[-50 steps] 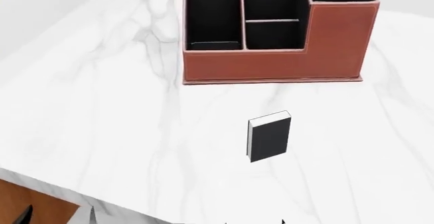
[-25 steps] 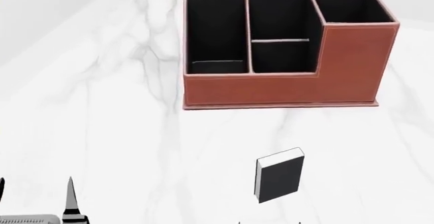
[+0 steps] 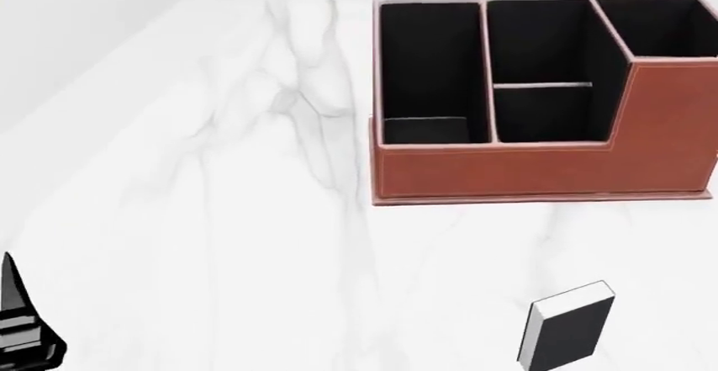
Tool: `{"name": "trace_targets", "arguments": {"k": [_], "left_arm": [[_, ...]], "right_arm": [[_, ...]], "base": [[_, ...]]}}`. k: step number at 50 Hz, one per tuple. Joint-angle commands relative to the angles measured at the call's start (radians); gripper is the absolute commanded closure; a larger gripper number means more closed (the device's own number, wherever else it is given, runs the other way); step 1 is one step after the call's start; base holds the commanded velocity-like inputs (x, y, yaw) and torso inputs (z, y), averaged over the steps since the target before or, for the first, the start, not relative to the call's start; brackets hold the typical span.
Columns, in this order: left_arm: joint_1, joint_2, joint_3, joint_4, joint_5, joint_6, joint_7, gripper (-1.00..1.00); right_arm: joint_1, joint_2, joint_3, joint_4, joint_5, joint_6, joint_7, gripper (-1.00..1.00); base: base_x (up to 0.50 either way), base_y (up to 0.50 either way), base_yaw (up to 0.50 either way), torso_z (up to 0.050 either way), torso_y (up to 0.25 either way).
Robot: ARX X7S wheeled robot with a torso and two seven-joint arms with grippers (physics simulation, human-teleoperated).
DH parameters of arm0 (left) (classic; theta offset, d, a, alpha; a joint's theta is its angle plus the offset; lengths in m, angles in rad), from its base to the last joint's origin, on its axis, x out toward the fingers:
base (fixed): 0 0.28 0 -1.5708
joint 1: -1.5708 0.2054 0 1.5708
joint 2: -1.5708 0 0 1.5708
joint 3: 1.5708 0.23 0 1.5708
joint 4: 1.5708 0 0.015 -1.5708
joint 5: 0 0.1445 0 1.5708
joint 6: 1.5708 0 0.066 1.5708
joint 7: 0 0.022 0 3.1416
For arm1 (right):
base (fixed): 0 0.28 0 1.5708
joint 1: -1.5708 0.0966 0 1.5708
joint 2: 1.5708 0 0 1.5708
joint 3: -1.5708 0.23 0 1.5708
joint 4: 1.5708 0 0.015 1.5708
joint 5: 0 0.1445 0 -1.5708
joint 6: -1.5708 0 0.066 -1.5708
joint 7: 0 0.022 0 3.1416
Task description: Pick up the book and place it in the left compartment of the caddy.
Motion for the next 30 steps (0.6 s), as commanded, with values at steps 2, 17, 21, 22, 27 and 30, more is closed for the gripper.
{"name": "trace_targets", "arguments": {"k": [2, 17, 21, 22, 27, 30], "left_arm": [[0.020, 0.015, -0.021, 0.084, 0.006, -0.017, 0.025, -1.00], [0.013, 0.006, -0.021, 0.085, -0.009, -0.024, 0.018, -1.00], [0.009, 0.007, -0.023, 0.083, -0.022, -0.036, 0.015, -1.00], [0.009, 0.006, -0.023, 0.084, -0.025, -0.042, 0.014, -1.00], [0.008, 0.001, -0.037, 0.093, -0.061, -0.069, 0.016, -1.00], [0.011, -0.001, -0.040, 0.098, -0.066, -0.067, 0.015, -1.00]], "right_arm": [[-0.015, -0.002, 0.036, -0.040, 0.018, -0.040, -0.048, -1.00], [0.000, 0.002, 0.020, -0.037, 0.010, -0.033, -0.033, -1.00], [-0.001, 0.003, 0.019, -0.037, 0.020, -0.039, -0.034, -1.00], [-0.001, 0.003, 0.018, -0.036, 0.019, -0.039, -0.032, -1.00], [0.000, 0.003, 0.013, -0.033, 0.018, -0.044, -0.028, -1.00], [0.004, 0.003, 0.010, -0.025, 0.022, -0.047, -0.029, -1.00]], "base": [[0.48, 0.15, 0.00, 0.000, 0.000], [0.48, 0.15, 0.00, 0.000, 0.001], [0.43, 0.13, 0.00, 0.000, 0.000], [0.15, 0.05, 0.00, 0.000, 0.000], [0.00, 0.00, 0.00, 0.000, 0.002], [0.00, 0.00, 0.00, 0.000, 0.000]]}}
